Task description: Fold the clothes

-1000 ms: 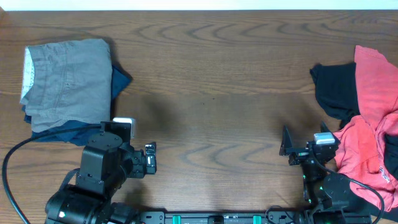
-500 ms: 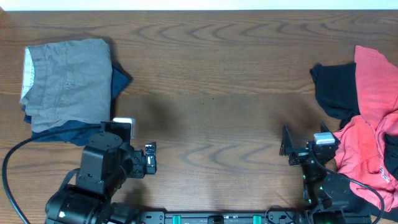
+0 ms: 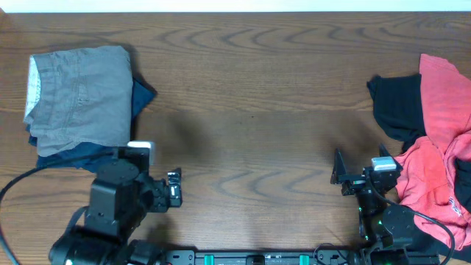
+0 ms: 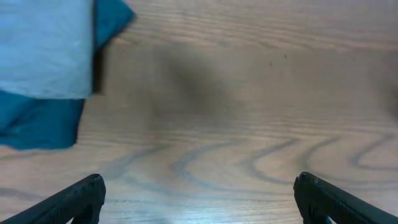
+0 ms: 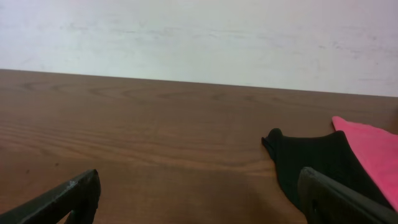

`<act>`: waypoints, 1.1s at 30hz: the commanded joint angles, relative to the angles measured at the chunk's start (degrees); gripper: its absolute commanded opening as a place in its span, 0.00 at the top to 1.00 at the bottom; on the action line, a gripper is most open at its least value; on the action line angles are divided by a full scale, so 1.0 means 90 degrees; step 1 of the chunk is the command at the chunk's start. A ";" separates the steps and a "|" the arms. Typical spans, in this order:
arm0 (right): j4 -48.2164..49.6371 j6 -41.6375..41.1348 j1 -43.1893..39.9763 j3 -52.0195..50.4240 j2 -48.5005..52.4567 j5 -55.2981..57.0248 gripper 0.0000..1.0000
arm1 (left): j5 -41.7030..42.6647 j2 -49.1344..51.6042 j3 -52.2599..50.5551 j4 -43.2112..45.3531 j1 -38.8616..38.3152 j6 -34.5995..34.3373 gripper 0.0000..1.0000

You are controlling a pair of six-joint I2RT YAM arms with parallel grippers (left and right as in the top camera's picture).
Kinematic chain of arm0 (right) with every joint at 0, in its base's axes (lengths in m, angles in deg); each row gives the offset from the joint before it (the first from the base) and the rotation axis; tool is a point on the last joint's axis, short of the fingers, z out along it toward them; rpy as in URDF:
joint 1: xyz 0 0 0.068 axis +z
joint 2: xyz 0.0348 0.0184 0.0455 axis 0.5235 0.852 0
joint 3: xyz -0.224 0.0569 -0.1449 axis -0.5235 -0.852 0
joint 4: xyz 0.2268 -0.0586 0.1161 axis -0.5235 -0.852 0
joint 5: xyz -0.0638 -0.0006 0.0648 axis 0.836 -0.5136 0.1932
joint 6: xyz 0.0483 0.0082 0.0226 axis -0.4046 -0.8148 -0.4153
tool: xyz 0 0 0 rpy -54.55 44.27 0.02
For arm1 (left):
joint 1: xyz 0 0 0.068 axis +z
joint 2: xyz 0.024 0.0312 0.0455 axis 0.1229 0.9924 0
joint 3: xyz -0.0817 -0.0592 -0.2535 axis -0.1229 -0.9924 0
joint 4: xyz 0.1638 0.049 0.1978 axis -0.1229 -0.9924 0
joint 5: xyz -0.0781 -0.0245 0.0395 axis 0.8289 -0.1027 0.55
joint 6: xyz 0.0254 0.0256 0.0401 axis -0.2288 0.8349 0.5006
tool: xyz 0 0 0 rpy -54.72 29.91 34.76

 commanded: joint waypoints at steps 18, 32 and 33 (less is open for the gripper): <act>-0.0022 0.0073 -0.0148 -0.0007 -0.0044 -0.0041 0.01 | -0.0070 -0.3315 -0.3691 0.2657 0.1328 0.0087 0.02; -0.0022 0.0073 -0.0148 -0.0007 -0.0044 -0.0041 0.01 | -0.0095 -0.3806 -0.5586 0.5996 0.1328 0.0019 0.02; -0.0022 0.0073 -0.0148 -0.0007 -0.0044 -0.0041 0.01 | -0.0100 -0.3806 -0.5668 0.5974 0.1328 0.0007 0.02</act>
